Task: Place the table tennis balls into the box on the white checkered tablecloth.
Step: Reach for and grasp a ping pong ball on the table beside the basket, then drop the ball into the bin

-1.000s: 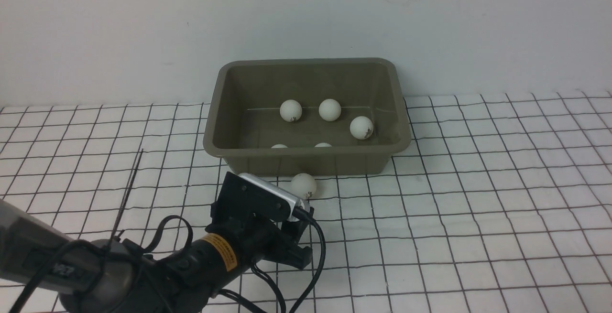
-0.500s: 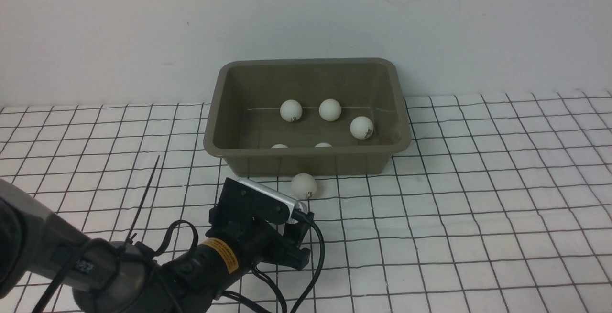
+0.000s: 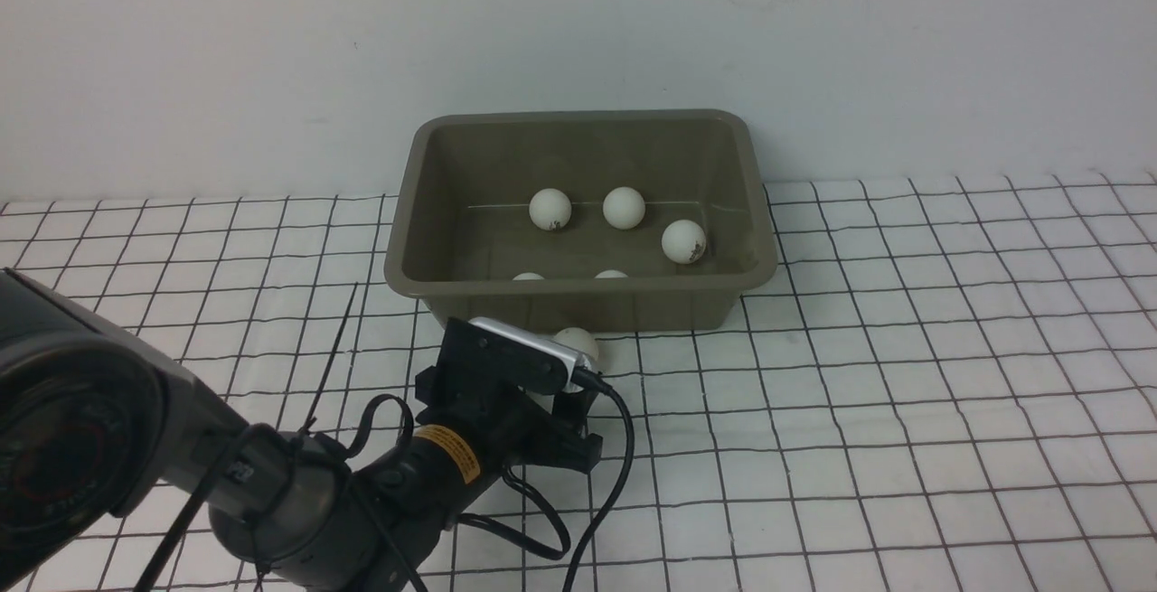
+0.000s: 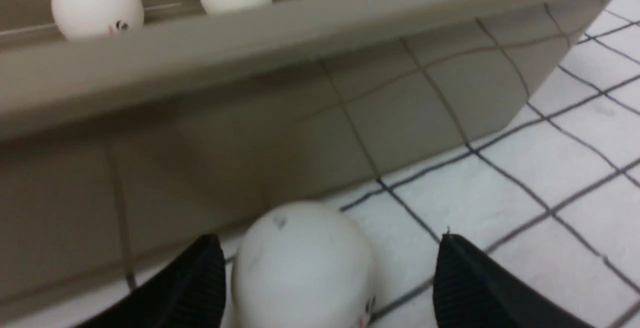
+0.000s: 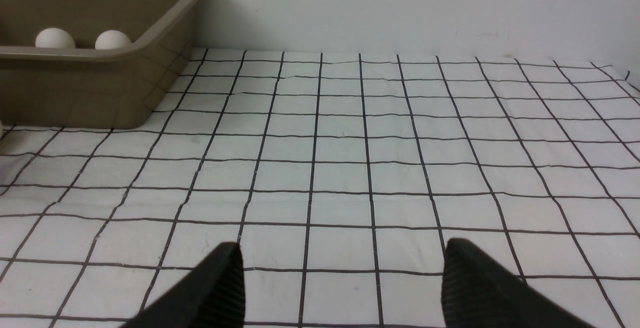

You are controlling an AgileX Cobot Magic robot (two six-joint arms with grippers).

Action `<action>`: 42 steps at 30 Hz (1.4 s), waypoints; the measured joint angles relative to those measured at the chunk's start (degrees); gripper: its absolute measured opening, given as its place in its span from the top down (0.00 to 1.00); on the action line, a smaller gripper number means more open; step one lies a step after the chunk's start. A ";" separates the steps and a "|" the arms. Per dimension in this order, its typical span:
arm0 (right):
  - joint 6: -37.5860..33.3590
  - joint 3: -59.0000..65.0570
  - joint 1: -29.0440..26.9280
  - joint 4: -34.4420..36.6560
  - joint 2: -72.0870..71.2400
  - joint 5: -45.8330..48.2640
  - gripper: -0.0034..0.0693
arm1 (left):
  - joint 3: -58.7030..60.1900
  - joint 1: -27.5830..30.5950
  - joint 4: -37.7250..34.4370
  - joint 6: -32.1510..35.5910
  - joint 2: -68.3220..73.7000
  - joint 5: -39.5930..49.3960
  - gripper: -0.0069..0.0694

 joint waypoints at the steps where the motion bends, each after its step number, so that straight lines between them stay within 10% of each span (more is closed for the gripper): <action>1: 0.00 0.00 0.00 0.00 0.00 0.00 0.29 | -0.46 0.00 -0.07 0.00 0.00 0.00 0.25; 14: 0.00 0.00 0.00 0.00 0.00 0.00 0.29 | -1.84 0.00 -4.90 0.00 0.00 4.43 0.45; 42: 0.00 0.00 0.00 0.00 0.00 0.00 0.29 | 23.78 -7.38 2.32 -6.70 -29.96 -1.26 0.45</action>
